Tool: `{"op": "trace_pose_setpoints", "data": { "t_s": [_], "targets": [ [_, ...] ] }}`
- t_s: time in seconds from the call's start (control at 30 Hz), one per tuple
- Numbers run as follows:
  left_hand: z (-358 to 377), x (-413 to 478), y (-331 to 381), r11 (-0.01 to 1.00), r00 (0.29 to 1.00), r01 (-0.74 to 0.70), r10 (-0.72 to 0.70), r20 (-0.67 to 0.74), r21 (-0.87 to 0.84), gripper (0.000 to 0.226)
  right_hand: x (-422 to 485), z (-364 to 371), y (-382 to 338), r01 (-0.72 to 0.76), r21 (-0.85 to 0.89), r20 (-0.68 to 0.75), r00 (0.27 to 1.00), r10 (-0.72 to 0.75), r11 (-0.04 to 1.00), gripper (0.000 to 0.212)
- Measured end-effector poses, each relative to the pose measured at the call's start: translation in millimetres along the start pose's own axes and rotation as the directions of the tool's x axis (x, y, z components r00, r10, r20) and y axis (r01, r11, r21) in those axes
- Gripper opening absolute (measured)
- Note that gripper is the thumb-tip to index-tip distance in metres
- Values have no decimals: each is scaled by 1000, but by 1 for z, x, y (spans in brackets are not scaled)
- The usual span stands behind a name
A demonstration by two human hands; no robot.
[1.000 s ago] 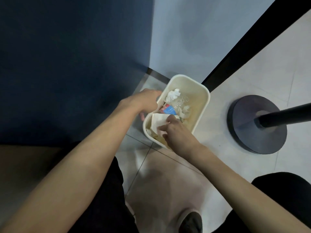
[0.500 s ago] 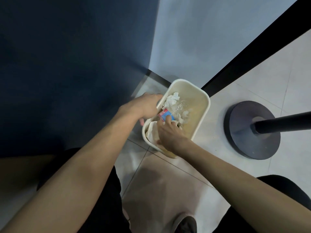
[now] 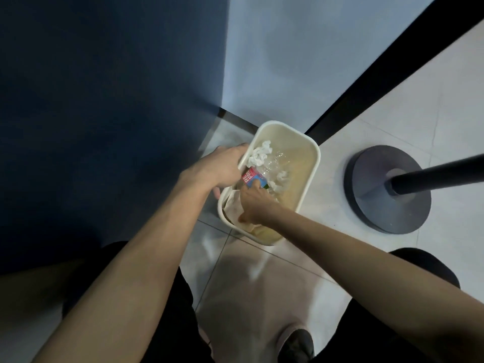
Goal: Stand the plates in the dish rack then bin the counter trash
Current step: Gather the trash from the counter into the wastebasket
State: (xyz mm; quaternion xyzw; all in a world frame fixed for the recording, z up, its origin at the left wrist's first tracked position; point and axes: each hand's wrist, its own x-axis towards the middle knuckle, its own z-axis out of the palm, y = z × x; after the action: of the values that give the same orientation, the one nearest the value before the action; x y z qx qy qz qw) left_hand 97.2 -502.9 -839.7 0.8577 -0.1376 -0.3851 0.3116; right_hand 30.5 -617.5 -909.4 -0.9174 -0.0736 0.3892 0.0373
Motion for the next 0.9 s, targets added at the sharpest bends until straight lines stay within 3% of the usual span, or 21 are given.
{"op": "trace_pose_setpoints", "data": {
  "t_s": [0.1, 0.2, 0.33, 0.5, 0.77, 0.9],
  "targets": [
    [-2, 1, 1, 1000, 1000, 8, -8, 16, -17, 60, -11, -7, 13, -47, 83, -63, 997, 53, 995, 80],
    [-2, 2, 0, 999, 999, 35, -34, 37, -23, 66, -18, -6, 26, -138, 10, -215, 967, 137, 990, 119],
    [2, 5, -2, 997, 997, 62, -60, 41, -43, 71, -2, 6, 34, -225, 108, -165, 957, 240, 968, 145],
    [5, 6, -3, 999, 999, 44, -44, 14, -28, 67, 17, 13, 30, -221, 31, -113, 968, 223, 975, 148],
    [8, 3, -4, 1000, 1000, 12, -12, -17, -21, 56, 21, 8, 11, -235, -65, -109, 968, 228, 970, 127],
    [6, 2, -1, 1000, 1000, 12, -12, -14, -19, 56, 25, 10, 12, -289, -16, -111, 952, 286, 957, 132]
  ]
}}
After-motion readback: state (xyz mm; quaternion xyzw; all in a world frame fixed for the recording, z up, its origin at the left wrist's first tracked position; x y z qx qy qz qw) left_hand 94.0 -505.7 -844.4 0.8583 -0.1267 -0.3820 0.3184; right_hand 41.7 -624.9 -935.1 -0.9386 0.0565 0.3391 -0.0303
